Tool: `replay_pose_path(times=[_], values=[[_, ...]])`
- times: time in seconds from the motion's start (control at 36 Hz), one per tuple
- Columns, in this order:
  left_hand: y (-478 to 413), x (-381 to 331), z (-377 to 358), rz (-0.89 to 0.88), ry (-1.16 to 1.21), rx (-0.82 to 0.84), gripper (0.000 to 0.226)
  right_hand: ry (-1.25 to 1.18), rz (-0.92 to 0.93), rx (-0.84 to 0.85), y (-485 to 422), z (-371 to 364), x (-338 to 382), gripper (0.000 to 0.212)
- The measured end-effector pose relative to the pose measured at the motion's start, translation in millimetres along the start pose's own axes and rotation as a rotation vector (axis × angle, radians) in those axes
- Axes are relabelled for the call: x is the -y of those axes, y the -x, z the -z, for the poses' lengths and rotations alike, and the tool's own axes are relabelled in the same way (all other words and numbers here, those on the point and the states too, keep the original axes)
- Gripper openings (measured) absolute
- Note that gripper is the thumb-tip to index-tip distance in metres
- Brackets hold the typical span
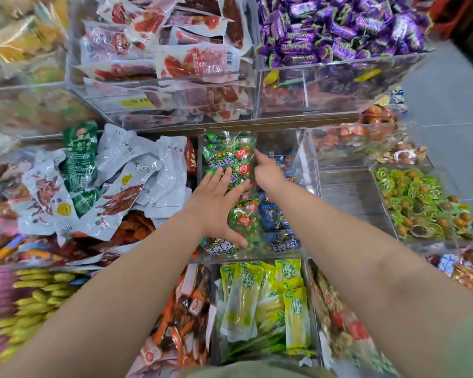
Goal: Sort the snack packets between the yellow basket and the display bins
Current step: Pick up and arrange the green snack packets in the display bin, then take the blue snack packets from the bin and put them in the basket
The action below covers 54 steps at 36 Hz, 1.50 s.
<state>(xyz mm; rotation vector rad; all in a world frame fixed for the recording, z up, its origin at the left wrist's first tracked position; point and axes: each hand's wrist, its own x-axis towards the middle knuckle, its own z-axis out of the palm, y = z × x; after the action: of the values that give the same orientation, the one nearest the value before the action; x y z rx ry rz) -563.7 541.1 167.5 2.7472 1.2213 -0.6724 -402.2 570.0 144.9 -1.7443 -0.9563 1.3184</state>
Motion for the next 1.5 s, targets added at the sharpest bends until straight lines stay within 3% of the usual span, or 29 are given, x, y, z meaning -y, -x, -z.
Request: replay_pose_path(times=[0.11,0.22,0.31,0.39,0.42,0.47,0.58,0.72,0.97,1.14,1.28,1.5], values=[[6,-2,7,-0.024,0.065,0.033,0.129,-0.073,-0.007,-0.203,19,16,-13,0.044],[19,-11,30,-0.018,0.298,-0.037,0.122,-0.356,-0.007,-0.221,55,32,-27,0.020],[33,-29,46,-0.020,0.510,-0.330,0.072,-0.495,-0.031,-0.284,90,40,-37,0.029],[49,-58,52,-0.005,0.918,-0.572,0.015,-0.609,-0.032,-0.352,132,43,-50,0.030],[56,-70,53,-0.014,1.073,-0.552,0.010,-0.628,-0.042,-0.386,147,43,-56,0.029],[68,-96,49,-0.045,1.315,-0.426,0.023,-0.655,-0.058,-0.440,177,42,-71,0.028],[91,-136,10,-0.076,1.549,0.014,0.021,-0.739,-0.160,-0.602,236,30,-116,0.026],[117,-167,-73,0.139,1.543,0.564,0.017,-0.734,-0.430,-0.766,323,6,-202,0.026],[174,-189,-192,0.214,1.146,0.921,0.020,-0.983,-0.840,-1.015,508,-85,-337,0.017],[193,-208,-224,0.241,0.872,0.900,0.017,-1.108,-1.037,-1.060,601,-142,-400,0.020],[197,-245,-231,0.191,0.665,0.789,0.015,-1.193,-1.071,-1.093,657,-144,-439,0.023],[211,-356,-218,0.055,0.732,0.730,0.017,-1.187,-1.017,-1.186,728,-66,-484,0.008]])
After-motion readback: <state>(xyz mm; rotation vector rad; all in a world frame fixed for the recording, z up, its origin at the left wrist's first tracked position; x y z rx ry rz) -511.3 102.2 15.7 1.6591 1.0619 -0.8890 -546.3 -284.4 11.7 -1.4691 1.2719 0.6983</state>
